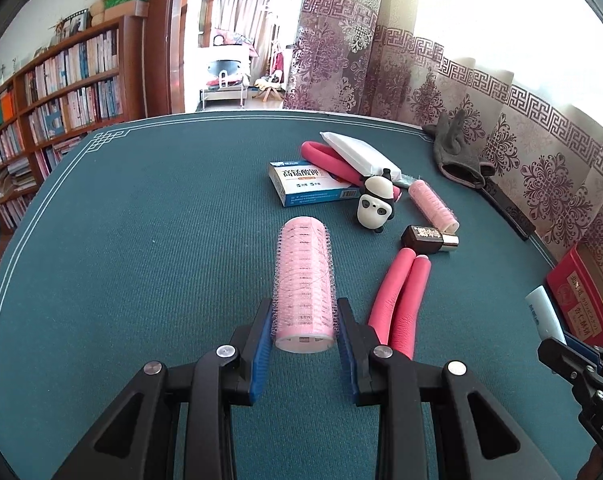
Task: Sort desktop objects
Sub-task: 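Grasp the light-blue tube with the right tool while the left tool holds the roller, then carry the roller and blue tube into the tin box and open both tools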
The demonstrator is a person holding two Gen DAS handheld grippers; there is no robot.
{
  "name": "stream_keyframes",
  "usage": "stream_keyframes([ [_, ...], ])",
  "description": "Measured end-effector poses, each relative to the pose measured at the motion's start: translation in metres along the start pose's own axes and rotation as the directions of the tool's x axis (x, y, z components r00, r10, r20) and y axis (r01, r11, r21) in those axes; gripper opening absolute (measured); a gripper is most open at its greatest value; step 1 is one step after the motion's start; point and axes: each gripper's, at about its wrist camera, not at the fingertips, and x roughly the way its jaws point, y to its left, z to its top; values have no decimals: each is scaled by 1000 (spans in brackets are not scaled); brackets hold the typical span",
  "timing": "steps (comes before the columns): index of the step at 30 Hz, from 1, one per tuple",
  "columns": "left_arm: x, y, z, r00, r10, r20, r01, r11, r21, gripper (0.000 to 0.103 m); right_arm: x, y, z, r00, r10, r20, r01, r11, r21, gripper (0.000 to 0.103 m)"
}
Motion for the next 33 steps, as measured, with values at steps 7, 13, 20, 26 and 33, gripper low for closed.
stream_keyframes([
  [7, -12, -16, 1, 1000, -10, 26, 9, 999, 36, 31, -30, -9, -2, 999, -21, 47, 20, 1000, 11, 21],
  [13, -24, -34, 2, 999, -24, 44, 20, 997, 73, 31, -52, -29, -2, 994, -60, 87, 56, 997, 46, 21],
  [20, -26, -61, -1, 998, -51, 27, 47, 992, 118, 31, -81, -72, -9, 984, -137, 114, 120, 983, 142, 21],
  [26, -23, -103, -3, 996, -90, -6, 90, 977, 194, 31, -102, -120, -18, 969, -210, 130, 175, 956, 237, 21],
  [33, -25, -164, -1, 987, -155, -34, 158, 943, 293, 31, -108, -166, -27, 965, -224, 136, 167, 926, 340, 21],
])
